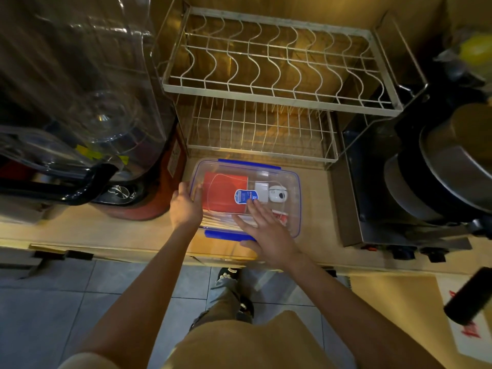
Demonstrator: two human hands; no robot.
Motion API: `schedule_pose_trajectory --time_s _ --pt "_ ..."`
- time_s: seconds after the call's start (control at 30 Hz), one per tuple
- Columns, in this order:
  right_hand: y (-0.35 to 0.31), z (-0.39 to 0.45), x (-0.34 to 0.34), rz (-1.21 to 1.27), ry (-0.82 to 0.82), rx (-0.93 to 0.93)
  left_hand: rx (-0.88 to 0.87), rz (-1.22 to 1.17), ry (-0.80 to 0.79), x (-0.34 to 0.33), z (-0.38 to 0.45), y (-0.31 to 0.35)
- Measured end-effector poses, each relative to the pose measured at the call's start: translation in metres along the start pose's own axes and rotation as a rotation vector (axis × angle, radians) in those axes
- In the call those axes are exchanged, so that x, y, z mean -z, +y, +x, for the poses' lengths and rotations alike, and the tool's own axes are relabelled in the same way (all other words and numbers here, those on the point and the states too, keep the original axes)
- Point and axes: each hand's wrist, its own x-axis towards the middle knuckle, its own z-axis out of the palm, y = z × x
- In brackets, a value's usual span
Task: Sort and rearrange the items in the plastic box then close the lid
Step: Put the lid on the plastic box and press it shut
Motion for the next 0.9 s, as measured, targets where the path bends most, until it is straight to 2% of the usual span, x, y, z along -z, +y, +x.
schedule_pose_trajectory --time_s 0.13,0.23,0.3,0.37,0.43,0.5,0.6,0.67,0.77,0.9 --pt "-0.001 -0.001 0.006 0.092 0.046 -0.017 -0.001 -0.005 -0.020 0.001 -0.001 0.001" --pt "-0.005 0.000 0.017 0.466 0.089 -0.155 -0.015 0.005 -0.049 0.002 0.000 0.003" --pt "-0.004 -0.001 0.021 0.656 0.279 -0.290 -0.019 0.021 -0.075 0.002 0.000 0.003" --pt "0.003 -0.005 0.024 0.601 0.518 -0.490 -0.013 0.045 -0.095 0.003 0.000 0.004" --pt "0.015 -0.010 0.027 0.452 0.572 -0.675 -0.013 0.063 -0.122 0.003 0.000 0.004" --pt "0.027 -0.010 0.030 0.503 0.517 -0.804 -0.012 0.083 -0.160 0.004 0.003 0.005" --pt "0.038 -0.004 0.037 0.954 0.425 -0.966 -0.018 0.153 -0.211 0.007 0.006 0.009" --pt "0.041 -0.003 0.042 1.208 0.367 -0.993 0.006 0.184 -0.256 0.013 0.008 0.012" --pt "0.050 -0.003 0.047 1.276 0.303 -0.994 0.027 0.182 -0.332 0.023 0.018 0.013" --pt "0.054 -0.006 0.062 1.143 0.164 -0.964 0.099 0.151 -0.346 0.036 0.024 0.022"
